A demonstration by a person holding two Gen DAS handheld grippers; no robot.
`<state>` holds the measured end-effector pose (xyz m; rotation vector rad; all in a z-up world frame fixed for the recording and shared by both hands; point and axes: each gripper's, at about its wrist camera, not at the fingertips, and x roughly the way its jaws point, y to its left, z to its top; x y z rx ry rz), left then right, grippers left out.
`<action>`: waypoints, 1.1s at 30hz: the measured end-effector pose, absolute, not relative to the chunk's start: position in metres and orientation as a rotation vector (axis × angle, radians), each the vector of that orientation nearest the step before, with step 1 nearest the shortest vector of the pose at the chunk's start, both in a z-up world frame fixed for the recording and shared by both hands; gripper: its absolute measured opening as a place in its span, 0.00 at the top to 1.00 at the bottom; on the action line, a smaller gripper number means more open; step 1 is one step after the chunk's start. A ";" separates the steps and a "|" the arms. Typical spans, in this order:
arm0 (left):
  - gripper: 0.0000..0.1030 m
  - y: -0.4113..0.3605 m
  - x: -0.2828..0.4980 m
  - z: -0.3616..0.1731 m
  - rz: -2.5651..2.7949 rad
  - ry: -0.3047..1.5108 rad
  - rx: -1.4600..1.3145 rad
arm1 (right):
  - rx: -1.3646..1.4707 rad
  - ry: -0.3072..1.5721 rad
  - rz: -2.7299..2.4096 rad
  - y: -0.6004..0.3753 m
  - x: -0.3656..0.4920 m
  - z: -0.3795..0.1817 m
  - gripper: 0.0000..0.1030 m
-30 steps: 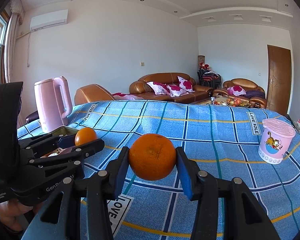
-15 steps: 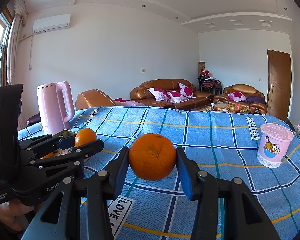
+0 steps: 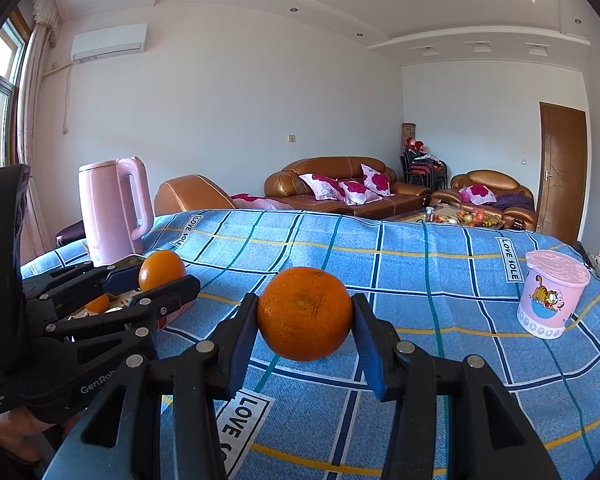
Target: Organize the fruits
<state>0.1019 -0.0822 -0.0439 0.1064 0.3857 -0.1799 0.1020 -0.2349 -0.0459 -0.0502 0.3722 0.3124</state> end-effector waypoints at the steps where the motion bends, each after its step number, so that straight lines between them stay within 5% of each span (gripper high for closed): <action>1: 0.64 -0.080 0.101 -0.044 -0.179 0.388 0.103 | -0.055 0.379 0.316 -0.233 0.103 -0.046 0.53; 33: 0.64 0.034 0.099 -0.037 0.048 0.470 0.013 | -0.158 0.431 0.540 -0.118 0.128 -0.019 0.53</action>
